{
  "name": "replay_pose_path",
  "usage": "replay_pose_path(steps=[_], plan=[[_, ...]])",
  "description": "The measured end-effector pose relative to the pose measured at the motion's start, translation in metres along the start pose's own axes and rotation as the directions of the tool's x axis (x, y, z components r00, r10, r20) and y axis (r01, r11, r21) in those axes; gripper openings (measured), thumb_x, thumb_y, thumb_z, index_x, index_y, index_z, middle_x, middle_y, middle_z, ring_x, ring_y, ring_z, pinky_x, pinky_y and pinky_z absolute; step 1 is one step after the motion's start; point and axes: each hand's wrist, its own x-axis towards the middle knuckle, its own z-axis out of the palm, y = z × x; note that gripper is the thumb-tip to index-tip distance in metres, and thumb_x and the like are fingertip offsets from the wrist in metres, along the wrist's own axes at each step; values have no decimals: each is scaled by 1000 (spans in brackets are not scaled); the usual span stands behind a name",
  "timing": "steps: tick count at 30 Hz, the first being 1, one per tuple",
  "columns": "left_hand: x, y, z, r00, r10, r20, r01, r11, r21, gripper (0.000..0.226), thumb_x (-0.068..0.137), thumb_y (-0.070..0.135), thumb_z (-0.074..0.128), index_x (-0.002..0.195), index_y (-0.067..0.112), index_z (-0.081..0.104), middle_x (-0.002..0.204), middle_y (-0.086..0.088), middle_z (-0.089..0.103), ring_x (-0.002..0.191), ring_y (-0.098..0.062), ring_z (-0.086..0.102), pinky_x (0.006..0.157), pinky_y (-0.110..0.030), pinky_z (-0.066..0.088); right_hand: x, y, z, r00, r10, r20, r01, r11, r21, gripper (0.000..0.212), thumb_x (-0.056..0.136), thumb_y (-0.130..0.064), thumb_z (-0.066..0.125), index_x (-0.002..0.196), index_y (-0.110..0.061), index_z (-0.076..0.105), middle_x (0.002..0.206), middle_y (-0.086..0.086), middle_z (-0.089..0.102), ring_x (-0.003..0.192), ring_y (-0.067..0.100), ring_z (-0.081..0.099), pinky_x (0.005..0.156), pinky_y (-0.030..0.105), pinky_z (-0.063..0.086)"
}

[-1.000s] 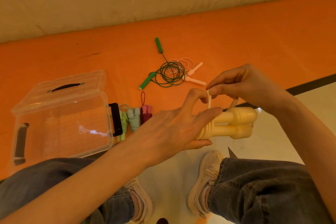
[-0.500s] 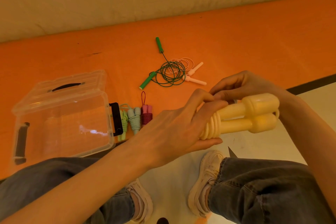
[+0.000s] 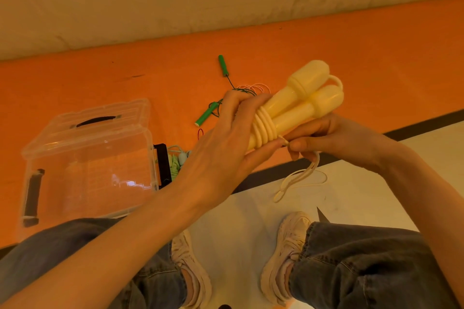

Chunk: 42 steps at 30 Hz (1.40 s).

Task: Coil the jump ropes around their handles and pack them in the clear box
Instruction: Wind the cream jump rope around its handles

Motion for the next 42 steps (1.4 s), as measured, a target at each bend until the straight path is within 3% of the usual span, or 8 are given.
replay_pose_path(steps=[4,10,16,19,23,31,36,42], plan=[[1,-4,-1,998,-52,-20,52,999,13,61,91,51,44,143,21,34,126,5,36,98,-2,43,69,-27,49,0,-6,8,999,35,-25,-35,999,-4,23,80,-28,61,96,-18,74,80,4,70,64,12,56,67,19,51],[0,-6,4,997,-69,-16,71,960,270,60,92,55,37,141,20,37,128,1,48,84,-13,56,48,-29,43,-8,-18,21,995,24,-100,-22,1000,19,26,84,-28,56,94,-11,72,68,-2,66,64,9,60,61,13,48],[4,-12,4,996,-72,60,38,895,445,64,93,54,30,145,18,36,124,-2,53,93,-23,55,72,-33,39,-9,-21,31,980,95,-174,-92,995,28,23,89,-27,55,91,-13,72,65,-3,64,58,8,57,58,14,47],[3,-10,6,992,-98,81,42,855,517,65,93,50,37,145,12,37,120,-9,53,80,-25,57,59,-30,31,-8,-23,35,974,119,-194,-112,993,45,21,91,-24,55,90,-12,72,64,-3,64,56,8,57,57,13,48],[2,-10,9,981,-142,130,66,881,469,62,93,42,47,145,12,32,126,-11,42,81,-27,59,50,-33,33,-5,-23,41,976,137,-167,-132,990,42,20,93,-20,55,93,-8,71,67,-2,65,59,10,60,60,15,50],[0,-15,16,992,-91,90,46,906,420,58,82,28,70,131,6,47,112,-14,51,71,-26,59,46,-27,27,-6,-27,42,978,144,-153,-135,988,70,21,91,-19,55,94,-6,71,68,-1,67,60,9,64,60,14,50],[1,-11,13,995,-88,48,56,883,466,56,85,41,41,131,10,46,108,-9,53,68,-21,58,45,-25,25,-8,-31,40,979,130,-157,-117,989,92,20,86,-22,60,92,-8,72,68,0,69,61,9,66,59,14,50],[3,-16,7,996,-87,30,62,879,473,55,90,44,44,133,9,47,113,-10,52,75,-21,56,45,-27,30,-15,-29,29,956,108,-274,-133,988,-75,15,73,-21,76,88,-20,73,71,0,70,60,15,66,57,17,53]])
